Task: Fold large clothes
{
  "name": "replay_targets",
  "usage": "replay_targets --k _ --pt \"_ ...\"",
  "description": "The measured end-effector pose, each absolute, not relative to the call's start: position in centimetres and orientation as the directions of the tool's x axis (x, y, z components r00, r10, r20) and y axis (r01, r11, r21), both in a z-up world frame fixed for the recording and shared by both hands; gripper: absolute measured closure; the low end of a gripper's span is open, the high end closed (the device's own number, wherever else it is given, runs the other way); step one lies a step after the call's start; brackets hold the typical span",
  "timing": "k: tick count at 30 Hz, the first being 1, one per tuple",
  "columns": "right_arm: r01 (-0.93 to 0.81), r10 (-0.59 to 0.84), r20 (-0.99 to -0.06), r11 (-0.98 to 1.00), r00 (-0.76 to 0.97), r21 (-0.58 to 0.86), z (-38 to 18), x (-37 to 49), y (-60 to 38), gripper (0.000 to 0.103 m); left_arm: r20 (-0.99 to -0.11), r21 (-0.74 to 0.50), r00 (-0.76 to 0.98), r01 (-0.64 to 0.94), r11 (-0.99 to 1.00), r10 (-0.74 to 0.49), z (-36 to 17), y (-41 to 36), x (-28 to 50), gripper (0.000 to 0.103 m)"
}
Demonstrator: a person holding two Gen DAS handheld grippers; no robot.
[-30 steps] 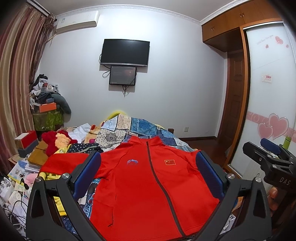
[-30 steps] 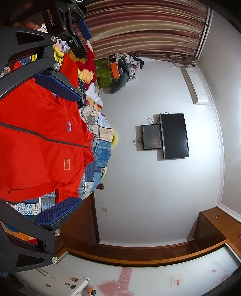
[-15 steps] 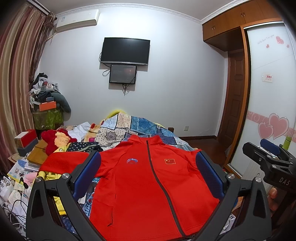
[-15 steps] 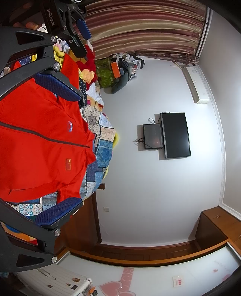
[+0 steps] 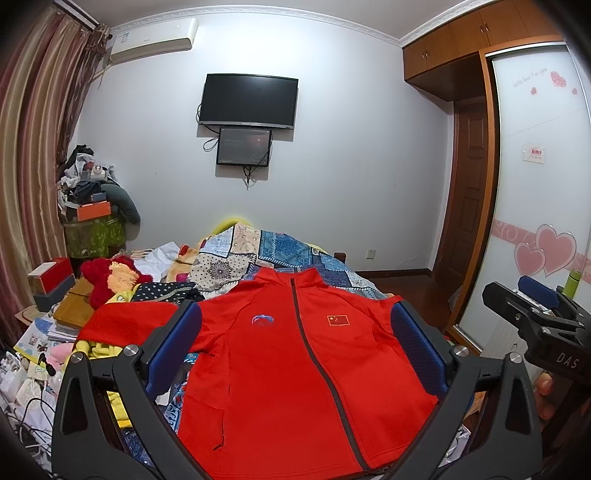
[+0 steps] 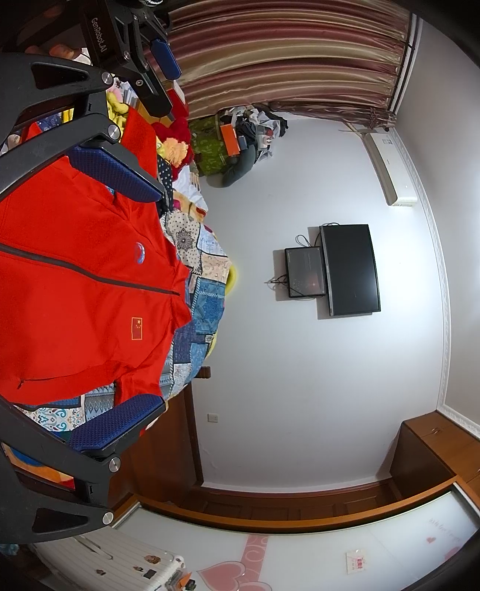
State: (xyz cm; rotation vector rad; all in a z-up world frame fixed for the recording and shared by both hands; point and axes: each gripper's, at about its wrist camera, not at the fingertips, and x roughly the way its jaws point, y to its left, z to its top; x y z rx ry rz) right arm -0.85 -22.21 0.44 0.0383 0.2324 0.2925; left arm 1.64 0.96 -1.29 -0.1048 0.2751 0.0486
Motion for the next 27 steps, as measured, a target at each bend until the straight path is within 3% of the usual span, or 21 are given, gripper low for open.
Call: replay_targets --k 14,27 --pt "-0.274 0.284 -0.236 0.959 0.930 0.074 -0.2 -0.6 -21.9 0.000 -0.283 -0.100 0.959 -0.062 0.993 0.031 -1.7 1.2 1.8 0.000" --pt "-0.273 0.271 -0.309 0.961 0.912 0.039 -0.8 4.2 -19.0 0.000 -0.319 -0.108 0.947 -0.081 0.991 0.043 -3.2 3.9 5.5 0.000"
